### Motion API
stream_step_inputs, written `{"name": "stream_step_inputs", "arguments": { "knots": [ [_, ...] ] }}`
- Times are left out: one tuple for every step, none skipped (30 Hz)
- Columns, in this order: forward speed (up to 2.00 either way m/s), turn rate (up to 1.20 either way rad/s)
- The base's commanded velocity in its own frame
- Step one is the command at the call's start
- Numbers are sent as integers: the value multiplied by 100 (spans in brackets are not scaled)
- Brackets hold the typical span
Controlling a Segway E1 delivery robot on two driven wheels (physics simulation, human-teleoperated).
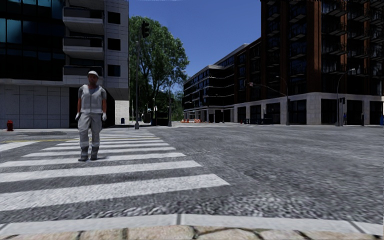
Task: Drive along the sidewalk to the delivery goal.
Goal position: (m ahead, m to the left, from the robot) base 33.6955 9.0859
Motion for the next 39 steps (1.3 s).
{"name": "stream_step_inputs", "arguments": {
  "knots": [
    [200, 4],
    [200, 1],
    [200, 1],
    [200, 1],
    [200, 12],
    [200, 12],
    [200, 24],
    [200, 30],
    [200, 42],
    [200, 42],
    [200, 57],
    [200, 73],
    [200, 97],
    [200, 106],
    [200, 106],
    [200, 108],
    [200, 109],
    [200, 109],
    [200, 68],
    [200, 0],
    [200, 0],
    [200, 0],
    [200, 0],
    [200, 0],
    [200, 0],
    [200, 0],
    [200, 0],
    [200, 0],
    [200, 0],
    [200, 0],
    [200, 0],
    [200, 0],
    [200, 0],
    [200, 0],
    [200, 0],
    [200, 0],
    [200, 0],
    [200, 0],
    [200, 0]
  ]
}}
